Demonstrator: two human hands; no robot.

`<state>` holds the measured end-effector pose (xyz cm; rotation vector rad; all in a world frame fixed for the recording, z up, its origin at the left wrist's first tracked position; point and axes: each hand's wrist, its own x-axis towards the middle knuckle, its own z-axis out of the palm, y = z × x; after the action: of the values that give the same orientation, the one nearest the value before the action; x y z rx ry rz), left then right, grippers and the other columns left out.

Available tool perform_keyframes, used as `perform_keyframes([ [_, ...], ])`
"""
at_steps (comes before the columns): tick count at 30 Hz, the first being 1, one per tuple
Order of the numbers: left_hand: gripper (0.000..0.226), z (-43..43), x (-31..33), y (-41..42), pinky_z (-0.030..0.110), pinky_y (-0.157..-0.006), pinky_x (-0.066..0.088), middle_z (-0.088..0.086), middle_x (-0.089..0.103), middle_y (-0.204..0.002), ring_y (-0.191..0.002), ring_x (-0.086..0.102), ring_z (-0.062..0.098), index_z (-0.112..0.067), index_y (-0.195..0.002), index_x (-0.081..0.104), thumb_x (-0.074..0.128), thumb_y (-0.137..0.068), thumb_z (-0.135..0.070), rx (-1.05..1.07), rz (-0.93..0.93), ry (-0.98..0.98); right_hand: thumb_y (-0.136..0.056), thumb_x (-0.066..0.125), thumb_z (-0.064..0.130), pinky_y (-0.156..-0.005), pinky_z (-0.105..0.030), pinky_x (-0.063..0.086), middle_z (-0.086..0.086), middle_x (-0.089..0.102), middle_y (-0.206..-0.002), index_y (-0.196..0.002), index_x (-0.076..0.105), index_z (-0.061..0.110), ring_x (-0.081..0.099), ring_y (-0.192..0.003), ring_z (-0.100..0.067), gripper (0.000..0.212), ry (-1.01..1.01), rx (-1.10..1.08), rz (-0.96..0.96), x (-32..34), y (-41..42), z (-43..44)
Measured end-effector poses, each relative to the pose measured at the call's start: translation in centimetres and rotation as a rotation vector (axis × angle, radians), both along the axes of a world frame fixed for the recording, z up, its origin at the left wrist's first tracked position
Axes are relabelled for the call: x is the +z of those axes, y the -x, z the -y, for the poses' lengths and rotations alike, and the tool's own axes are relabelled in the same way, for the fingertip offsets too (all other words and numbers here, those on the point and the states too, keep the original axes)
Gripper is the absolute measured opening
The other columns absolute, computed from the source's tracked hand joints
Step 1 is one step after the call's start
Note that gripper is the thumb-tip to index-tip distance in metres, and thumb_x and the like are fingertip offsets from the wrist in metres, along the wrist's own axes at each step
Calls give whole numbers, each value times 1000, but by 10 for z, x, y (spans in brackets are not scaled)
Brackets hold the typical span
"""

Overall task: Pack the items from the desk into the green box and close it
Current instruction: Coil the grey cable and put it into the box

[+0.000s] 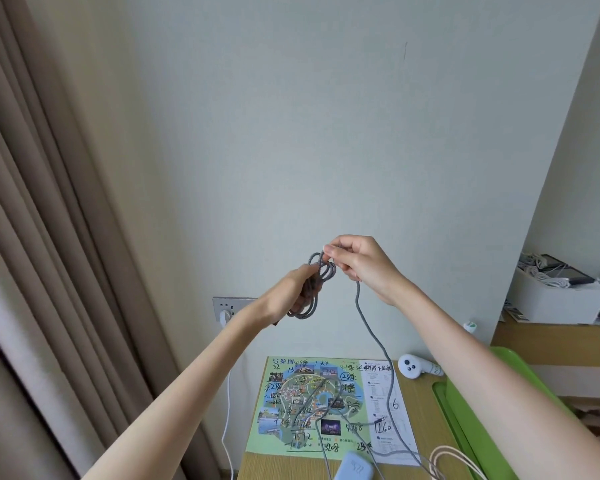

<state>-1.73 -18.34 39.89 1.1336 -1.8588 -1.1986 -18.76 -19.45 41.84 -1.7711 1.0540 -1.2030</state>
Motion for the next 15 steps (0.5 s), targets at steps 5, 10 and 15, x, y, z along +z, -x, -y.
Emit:
perform_keyframes([
  [5, 30, -1, -2, 1, 24, -45, 22, -4, 35, -56, -45, 28, 11, -15, -69, 40, 38, -98, -22, 2, 85, 32, -93, 63, 14, -49, -7, 32, 7, 56, -65, -87, 64, 4, 45, -51, 2, 11, 86, -35, -46, -4, -3, 1],
  [10, 33, 2, -3, -1, 24, -46, 24, -7, 36, -57, -44, 29, 8, -16, -68, 40, 34, -99, -25, 8, 130, 71, -84, 71, 9, -47, -8, 30, 17, 59, -75, -102, 66, 8, 41, -50, 2, 19, 55, 54, -235, -4, 3, 1],
  [15, 31, 4, -2, -6, 23, -47, 24, -6, 40, -63, -47, 31, 8, -17, -70, 48, 38, -99, -25, 34, 135, 75, -87, 64, 14, -46, -15, 25, 26, 49, -45, -78, 63, 19, 37, -43, -4, 10, 246, -48, -417, -7, 1, 2],
])
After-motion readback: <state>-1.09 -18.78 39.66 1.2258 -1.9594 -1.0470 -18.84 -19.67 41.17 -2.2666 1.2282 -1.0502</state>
